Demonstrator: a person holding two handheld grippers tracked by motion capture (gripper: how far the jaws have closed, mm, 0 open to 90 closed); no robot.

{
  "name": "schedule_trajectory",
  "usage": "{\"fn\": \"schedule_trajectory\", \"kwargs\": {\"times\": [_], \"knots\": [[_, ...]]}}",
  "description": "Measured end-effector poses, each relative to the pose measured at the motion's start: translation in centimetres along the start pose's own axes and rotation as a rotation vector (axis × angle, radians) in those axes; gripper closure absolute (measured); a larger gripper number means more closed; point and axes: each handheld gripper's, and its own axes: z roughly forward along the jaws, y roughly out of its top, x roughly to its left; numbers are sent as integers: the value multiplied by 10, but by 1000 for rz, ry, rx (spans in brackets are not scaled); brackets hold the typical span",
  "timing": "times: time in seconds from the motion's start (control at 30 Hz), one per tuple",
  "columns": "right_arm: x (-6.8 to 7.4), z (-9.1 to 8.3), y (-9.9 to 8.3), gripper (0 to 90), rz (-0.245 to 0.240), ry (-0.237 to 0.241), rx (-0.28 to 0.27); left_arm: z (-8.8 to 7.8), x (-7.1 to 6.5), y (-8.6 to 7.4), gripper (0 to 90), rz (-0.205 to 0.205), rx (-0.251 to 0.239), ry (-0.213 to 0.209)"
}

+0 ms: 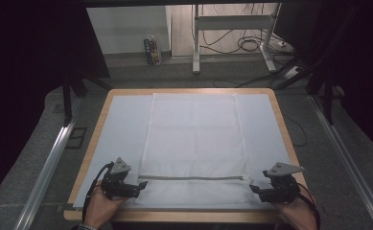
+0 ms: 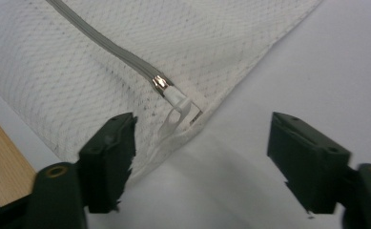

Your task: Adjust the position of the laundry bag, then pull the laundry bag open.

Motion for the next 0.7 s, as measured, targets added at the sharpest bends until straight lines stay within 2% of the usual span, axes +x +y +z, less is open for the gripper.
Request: {"fn": "schedule_trajectory", "kwargs": {"times": [0.07, 0.13, 0.5, 0.7], "knots": [[-1, 2, 0, 175, 9, 7, -7, 0, -1, 0, 16, 11, 3, 6], [-2, 4, 0, 160, 18, 21, -8, -1, -1, 0, 0, 12, -3, -11], [0, 8, 1, 153, 9, 23, -15, 2, -3, 0, 0, 47, 13, 14], [2, 12, 3, 106, 23, 14, -20, 4, -3, -1, 0, 62, 21, 16]]}}
